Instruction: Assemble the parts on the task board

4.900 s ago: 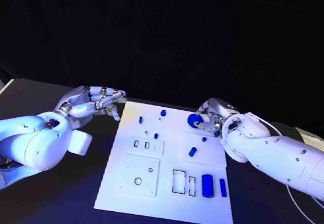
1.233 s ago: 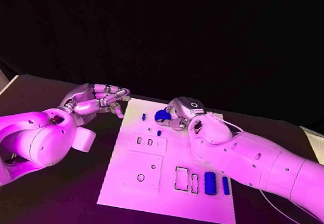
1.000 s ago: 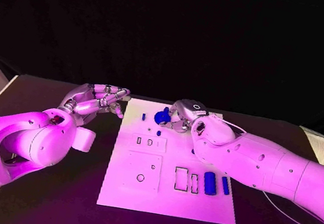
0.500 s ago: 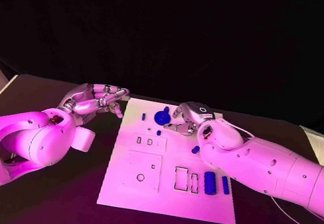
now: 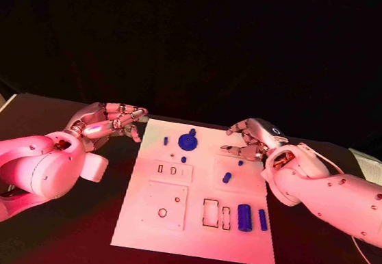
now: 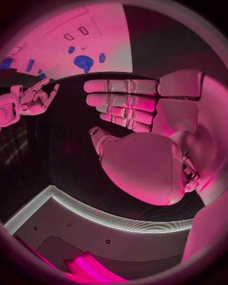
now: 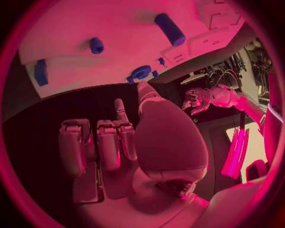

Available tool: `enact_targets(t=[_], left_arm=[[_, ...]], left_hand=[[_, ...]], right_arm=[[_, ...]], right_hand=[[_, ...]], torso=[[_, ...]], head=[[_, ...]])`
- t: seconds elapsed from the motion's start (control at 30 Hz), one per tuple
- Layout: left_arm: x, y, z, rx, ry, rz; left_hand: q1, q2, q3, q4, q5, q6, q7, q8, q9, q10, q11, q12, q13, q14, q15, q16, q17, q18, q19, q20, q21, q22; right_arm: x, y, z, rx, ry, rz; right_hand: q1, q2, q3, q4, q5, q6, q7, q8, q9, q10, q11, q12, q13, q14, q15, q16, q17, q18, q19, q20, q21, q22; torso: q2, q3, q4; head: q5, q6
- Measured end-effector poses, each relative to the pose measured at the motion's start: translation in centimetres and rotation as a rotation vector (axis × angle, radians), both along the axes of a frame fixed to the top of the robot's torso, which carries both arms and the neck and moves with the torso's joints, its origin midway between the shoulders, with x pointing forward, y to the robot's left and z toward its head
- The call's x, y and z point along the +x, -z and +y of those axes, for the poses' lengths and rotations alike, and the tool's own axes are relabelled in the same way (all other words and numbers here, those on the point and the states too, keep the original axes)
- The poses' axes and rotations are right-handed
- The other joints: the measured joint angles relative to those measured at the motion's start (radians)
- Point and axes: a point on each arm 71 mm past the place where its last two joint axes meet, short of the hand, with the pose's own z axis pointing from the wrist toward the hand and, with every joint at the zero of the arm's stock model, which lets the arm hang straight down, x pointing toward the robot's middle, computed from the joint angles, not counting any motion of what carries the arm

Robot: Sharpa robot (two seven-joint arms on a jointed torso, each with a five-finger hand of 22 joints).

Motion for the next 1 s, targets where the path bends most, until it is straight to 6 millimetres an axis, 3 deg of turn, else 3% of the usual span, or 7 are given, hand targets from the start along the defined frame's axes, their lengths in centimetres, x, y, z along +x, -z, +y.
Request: enact_targets(t=[0.1, 0.17, 0.33, 0.47, 0.7, 1.0], left_arm=[[0.0, 0.2, 0.1, 0.000, -0.002, 0.002], [0.0, 0.2, 0.1, 0.001, -0.003, 0.004], [0.0, 0.6, 0.1, 0.001, -0.004, 0.011], [0.0, 1.0, 0.2, 0.002, -0.006, 0.017], [0.0, 1.3, 0.2, 0.001, -0.007, 0.024], [0.0, 1.6, 0.2, 0.002, -0.007, 0.028]], left_hand=[[0.000, 0.000, 0.000, 0.000, 0.000, 0.000, 0.000, 0.000, 0.000, 0.000, 0.000, 0.000, 0.000, -0.001, -0.001, 0.000, 0.000, 0.000, -0.002, 0.002, 0.002, 0.001], [0.000, 0.000, 0.000, 0.000, 0.000, 0.000, 0.000, 0.000, 0.000, 0.000, 0.000, 0.000, 0.000, -0.004, -0.004, 0.000, -0.001, 0.000, -0.004, 0.004, 0.004, 0.002], [0.000, 0.000, 0.000, 0.000, 0.000, 0.000, 0.000, 0.000, 0.001, 0.000, 0.000, 0.000, 0.000, -0.004, -0.004, 0.000, -0.001, 0.000, -0.004, 0.004, 0.004, 0.002], [0.000, 0.000, 0.000, 0.000, 0.000, 0.000, 0.000, 0.000, 0.001, 0.000, 0.000, 0.000, 0.000, -0.004, -0.004, 0.000, -0.001, 0.000, -0.004, 0.004, 0.004, 0.002], [0.000, 0.000, 0.000, 0.000, 0.000, 0.000, 0.000, 0.000, 0.001, 0.000, 0.000, 0.000, 0.000, -0.004, -0.004, 0.000, -0.001, 0.000, -0.004, 0.003, 0.004, 0.002], [0.000, 0.000, 0.003, -0.003, 0.000, 0.000, 0.000, 0.000, 0.001, 0.000, 0.000, 0.000, 0.000, -0.004, -0.004, 0.000, -0.001, 0.000, -0.007, 0.000, 0.004, 0.003]], right_arm=[[0.1, 0.0, -2.1, 0.033, -0.004, 0.029], [0.2, 0.1, -3.6, 0.045, 0.002, 0.046], [0.5, 0.4, -7.2, 0.052, 0.033, 0.088], [0.7, 0.6, -9.0, 0.041, 0.049, 0.117], [1.0, 0.9, -10.0, 0.020, 0.053, 0.147], [1.6, 1.3, -10.3, -0.002, 0.058, 0.166]], right_hand=[[0.086, -0.001, 0.023, -0.023, 0.067, -0.005, 0.005, -0.004, 0.000, 0.000, 0.000, 0.000, 0.000, 0.000, 0.000, 0.000, 0.000, 0.000, 0.000, 0.000, -0.006, 0.000], [0.126, -0.004, 0.040, -0.040, 0.089, -0.005, 0.005, -0.004, -0.001, 0.000, 0.000, 0.000, 0.000, 0.000, 0.000, 0.000, 0.000, 0.000, 0.000, 0.000, -0.006, 0.000], [0.145, -0.017, 0.061, -0.044, 0.102, -0.022, 0.003, -0.014, -0.006, 0.000, 0.000, 0.000, 0.000, 0.000, 0.000, 0.004, 0.000, 0.000, 0.000, 0.000, 0.001, 0.000], [0.149, -0.021, 0.061, -0.044, 0.102, -0.027, 0.005, -0.018, -0.008, 0.000, 0.000, 0.000, 0.000, 0.000, 0.000, 0.005, 0.000, 0.000, 0.000, 0.000, 0.002, 0.000], [0.149, -0.021, 0.066, -0.038, 0.117, -0.029, 0.004, -0.018, -0.009, 0.000, 0.000, 0.000, 0.000, 0.000, 0.000, 0.008, 0.000, 0.000, 0.000, 0.000, 0.014, 0.000], [0.141, -0.029, 0.070, -0.020, 0.133, -0.025, 0.007, -0.018, -0.009, -0.004, 0.004, 0.000, 0.001, 0.000, 0.000, 0.012, 0.000, 0.000, 0.000, 0.000, 0.033, 0.001]], torso=[[0.000, 0.0035, -0.0024], [0.000, 0.0057, -0.0037], [0.000, 0.0106, -0.0074], [-0.001, 0.0110, -0.0075], [0.000, 0.0123, -0.0075], [0.000, 0.0099, -0.0026]], head=[[-0.002, 0.003], [-0.004, 0.004], [-0.008, 0.008], [-0.011, 0.009], [-0.011, 0.017], [-0.014, 0.008]])
